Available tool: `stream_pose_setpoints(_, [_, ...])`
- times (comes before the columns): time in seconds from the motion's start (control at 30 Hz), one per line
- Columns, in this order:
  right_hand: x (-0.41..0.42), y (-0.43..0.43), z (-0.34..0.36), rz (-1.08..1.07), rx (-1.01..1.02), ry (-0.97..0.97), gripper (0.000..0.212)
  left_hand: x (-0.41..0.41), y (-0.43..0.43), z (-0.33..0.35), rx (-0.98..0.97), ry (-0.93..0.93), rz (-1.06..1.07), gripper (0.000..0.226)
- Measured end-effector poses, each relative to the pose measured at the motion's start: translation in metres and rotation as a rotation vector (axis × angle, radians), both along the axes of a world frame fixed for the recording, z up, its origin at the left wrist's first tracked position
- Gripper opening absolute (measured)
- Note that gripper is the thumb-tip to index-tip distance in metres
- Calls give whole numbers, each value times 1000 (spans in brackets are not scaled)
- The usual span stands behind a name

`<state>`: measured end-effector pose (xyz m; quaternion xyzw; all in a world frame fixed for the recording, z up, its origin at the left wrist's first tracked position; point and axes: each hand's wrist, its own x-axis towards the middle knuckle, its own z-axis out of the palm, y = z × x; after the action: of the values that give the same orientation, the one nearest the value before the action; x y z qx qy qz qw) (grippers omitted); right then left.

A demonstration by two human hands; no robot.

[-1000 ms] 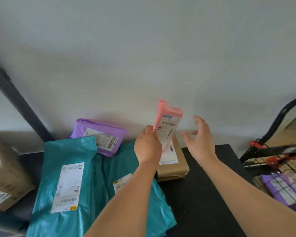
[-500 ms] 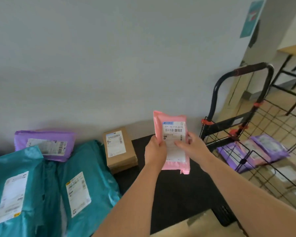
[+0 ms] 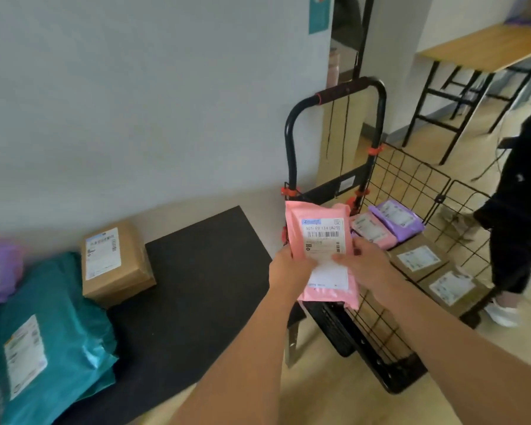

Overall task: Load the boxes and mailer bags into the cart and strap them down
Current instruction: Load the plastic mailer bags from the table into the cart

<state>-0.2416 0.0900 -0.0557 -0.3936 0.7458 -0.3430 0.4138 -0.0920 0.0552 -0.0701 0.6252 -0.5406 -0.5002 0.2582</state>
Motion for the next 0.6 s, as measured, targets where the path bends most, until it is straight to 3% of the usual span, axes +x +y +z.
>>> stream_pose_setpoints(0.4, [-99,12,-19,-252,-54,-111,17,-109,-11,-11,-15,-21,13,61])
stream_pose_setpoints(0.6, [-166,-7,-18,-448,-92,-174,31,-176,-38,-18,71,76,26,67])
